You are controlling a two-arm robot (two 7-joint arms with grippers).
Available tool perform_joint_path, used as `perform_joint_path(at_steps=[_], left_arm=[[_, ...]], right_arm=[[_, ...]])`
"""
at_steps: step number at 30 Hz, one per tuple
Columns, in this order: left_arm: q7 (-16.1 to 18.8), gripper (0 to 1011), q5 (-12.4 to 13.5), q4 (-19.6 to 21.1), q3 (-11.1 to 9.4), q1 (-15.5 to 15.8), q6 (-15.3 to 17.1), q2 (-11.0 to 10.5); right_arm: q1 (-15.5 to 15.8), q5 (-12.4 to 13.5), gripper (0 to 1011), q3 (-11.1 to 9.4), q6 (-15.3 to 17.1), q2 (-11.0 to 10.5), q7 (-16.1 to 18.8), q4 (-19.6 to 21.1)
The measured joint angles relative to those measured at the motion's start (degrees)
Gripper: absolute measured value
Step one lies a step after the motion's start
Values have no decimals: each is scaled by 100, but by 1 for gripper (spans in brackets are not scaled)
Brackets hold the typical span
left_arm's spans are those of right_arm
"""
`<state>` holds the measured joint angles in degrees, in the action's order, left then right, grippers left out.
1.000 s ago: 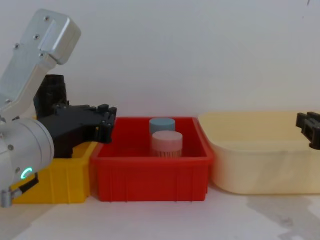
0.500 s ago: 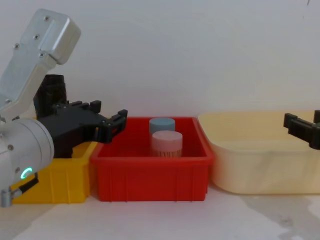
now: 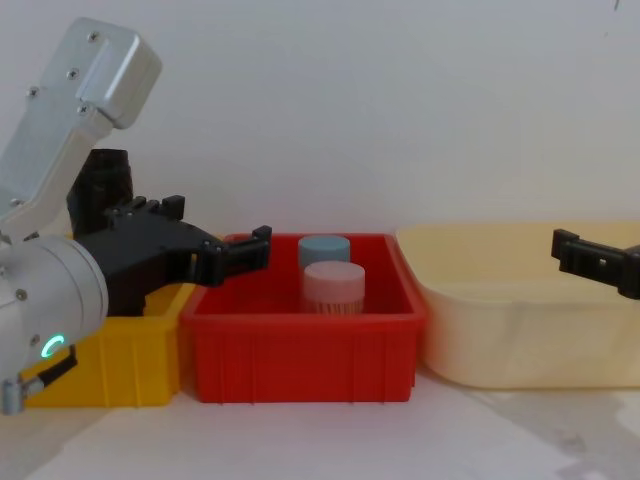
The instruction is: Pick up the garbage bag with the one hand and transfer it to the other hand.
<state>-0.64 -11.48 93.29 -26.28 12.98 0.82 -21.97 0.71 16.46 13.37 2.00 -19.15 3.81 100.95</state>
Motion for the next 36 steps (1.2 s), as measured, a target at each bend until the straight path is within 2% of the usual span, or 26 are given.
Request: perform_joint_path(at_steps=[2,15,23,27,31,32,34,36], left_arm=[[0,1000,0,0,0,0,0,0],[-26,1001,37,23,63,-7,33,43],[-131,1002,106,328,223,31,319,54],[-202,1002,91,618,375,30,578,32],[-244,1001,10,1039,613,-77,916,-5],[-244,1002,10,1039,613,-77,916,-5],[-246,1002,-44,1301,791,-196,1113,-27],[-246,1002,-77,1415,884,-262,1219,-36]], right_arm=[[0,0,1004,0,0,0,0,0],[-6,-10,1004,-14,-4,4,33,0],[-141,36,1004,-94,153,-27,229,142],[-245,113,1004,-136,327,-35,322,263],[-379,219,1004,-161,576,-39,429,417],[-379,219,1004,-161,576,-39,429,417],[-439,258,1004,-157,696,-41,473,471],[-501,290,1004,-133,831,-41,513,516]])
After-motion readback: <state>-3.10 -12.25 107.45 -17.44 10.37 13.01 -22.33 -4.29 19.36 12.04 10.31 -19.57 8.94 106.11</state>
